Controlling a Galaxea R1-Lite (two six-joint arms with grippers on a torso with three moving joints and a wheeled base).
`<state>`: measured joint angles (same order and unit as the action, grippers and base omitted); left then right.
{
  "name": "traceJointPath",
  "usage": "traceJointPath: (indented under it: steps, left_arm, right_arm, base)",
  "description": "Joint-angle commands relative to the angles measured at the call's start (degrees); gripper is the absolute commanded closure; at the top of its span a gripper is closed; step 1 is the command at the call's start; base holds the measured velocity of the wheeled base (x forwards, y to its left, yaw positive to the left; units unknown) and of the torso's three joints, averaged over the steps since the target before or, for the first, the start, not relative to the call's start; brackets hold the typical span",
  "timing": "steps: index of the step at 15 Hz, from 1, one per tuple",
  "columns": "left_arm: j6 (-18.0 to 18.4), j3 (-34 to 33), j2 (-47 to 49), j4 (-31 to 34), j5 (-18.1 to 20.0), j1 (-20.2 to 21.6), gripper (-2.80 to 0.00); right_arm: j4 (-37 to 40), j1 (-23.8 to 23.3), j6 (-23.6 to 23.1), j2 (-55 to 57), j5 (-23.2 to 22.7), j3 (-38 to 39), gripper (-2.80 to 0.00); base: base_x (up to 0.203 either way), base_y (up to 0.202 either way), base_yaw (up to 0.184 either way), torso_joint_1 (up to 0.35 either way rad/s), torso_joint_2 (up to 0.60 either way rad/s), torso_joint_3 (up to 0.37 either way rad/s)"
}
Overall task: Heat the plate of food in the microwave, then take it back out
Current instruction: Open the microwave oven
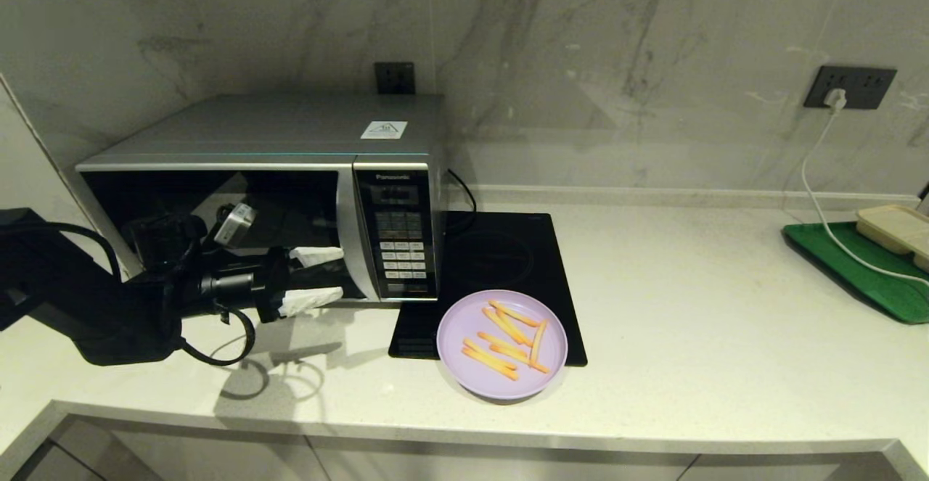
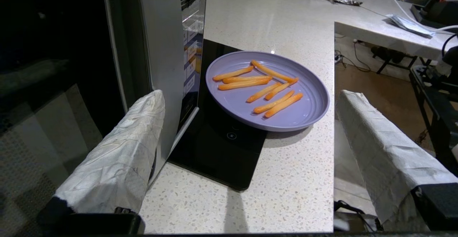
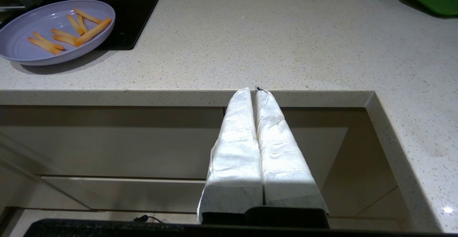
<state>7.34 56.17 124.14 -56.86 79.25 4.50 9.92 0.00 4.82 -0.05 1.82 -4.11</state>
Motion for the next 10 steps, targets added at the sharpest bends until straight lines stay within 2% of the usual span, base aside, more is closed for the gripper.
traceJointPath:
  steps: [1, 3, 10]
  left_arm:
    - [0.6, -0.1, 0.5, -0.4, 0.0, -1.3, -2.80]
    - [2.3, -0.2, 0.6, -0.4, -0.1, -1.4, -2.80]
    - [3.6, -2.7, 0.2, -0.4, 0.4, 2.1, -2.80]
  right_arm:
    - [0.1, 0.0, 0.0, 0.0, -0.1, 0.0, 0.00]
    - [0.1, 0.0, 0.0, 0.0, -0.1, 0.0, 0.00]
    - [0.1, 0.0, 0.0, 0.0, 0.0, 0.0, 0.00]
  base:
    - [0.000, 0.000, 0.000, 0.000, 0.00, 0.000]
    - [0.000, 0.000, 0.000, 0.000, 0.00, 0.000]
    - [0.000, 0.000, 0.000, 0.000, 0.00, 0.000]
